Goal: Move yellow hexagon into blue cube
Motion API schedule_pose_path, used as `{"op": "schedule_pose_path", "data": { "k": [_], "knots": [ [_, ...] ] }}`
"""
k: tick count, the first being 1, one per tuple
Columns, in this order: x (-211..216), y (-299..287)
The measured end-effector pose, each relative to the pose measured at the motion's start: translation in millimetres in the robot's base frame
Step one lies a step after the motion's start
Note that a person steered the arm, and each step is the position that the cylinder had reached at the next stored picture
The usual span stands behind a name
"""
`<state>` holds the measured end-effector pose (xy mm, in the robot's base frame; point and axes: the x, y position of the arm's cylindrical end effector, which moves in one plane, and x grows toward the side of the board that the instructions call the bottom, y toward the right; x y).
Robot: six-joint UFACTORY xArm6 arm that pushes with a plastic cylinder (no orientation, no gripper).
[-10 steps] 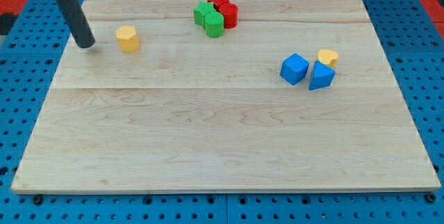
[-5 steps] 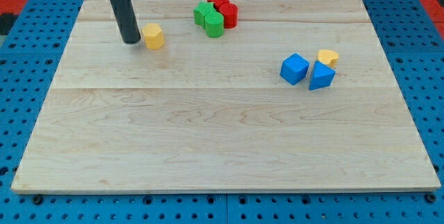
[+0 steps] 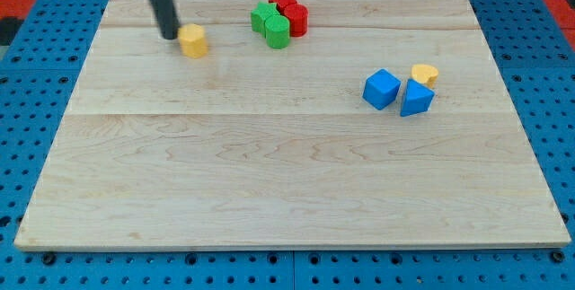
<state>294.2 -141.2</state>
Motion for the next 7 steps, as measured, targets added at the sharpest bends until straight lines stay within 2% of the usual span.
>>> {"op": "schedule_pose_path", "data": {
  "k": [1, 3, 4, 5, 7],
  "knots": [
    [15, 60],
    [56, 45],
    [89, 125],
    [91, 210],
    [42, 211]
  ]
}}
